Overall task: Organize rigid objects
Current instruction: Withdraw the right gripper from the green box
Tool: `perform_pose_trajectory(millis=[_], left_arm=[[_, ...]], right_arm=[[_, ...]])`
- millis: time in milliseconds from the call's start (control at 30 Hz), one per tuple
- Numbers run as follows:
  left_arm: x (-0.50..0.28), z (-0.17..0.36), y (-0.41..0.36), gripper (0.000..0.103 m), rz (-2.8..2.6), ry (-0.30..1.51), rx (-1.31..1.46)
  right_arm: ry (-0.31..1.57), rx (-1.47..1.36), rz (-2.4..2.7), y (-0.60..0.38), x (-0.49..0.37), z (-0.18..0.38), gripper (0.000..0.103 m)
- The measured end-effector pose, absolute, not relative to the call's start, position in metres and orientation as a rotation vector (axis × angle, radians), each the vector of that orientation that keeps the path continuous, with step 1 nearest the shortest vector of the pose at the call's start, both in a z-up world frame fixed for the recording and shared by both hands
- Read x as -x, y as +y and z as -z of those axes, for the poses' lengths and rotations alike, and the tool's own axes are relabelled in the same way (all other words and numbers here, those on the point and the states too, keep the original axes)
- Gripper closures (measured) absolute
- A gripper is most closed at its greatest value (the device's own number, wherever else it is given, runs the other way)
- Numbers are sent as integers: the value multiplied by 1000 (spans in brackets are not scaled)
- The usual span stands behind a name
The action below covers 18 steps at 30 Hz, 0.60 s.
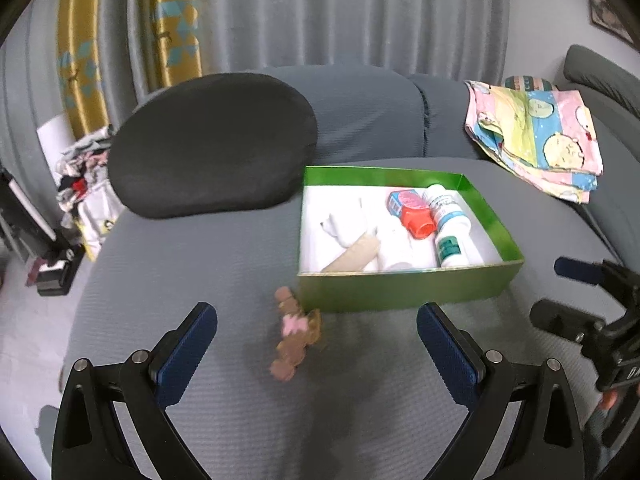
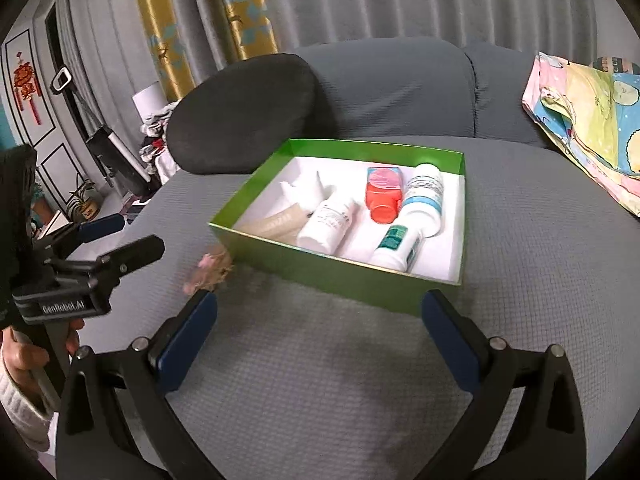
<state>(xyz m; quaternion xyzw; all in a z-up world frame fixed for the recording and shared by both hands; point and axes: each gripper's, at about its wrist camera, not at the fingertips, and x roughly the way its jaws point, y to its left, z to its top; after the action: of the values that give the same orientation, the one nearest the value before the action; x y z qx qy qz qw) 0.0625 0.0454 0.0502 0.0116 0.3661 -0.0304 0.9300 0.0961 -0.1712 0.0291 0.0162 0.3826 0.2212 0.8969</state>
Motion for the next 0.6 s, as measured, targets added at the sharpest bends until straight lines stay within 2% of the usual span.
perform_pose_trajectory(millis=[300,600], left_arm=[[-36,-40,63,3,36,742,-21],[-33,4,100,3,16,859,67]], right_arm=[[813,-26,-505,-147,-82,-27,1],[883,-32,-563,-118,-85,-10,1]])
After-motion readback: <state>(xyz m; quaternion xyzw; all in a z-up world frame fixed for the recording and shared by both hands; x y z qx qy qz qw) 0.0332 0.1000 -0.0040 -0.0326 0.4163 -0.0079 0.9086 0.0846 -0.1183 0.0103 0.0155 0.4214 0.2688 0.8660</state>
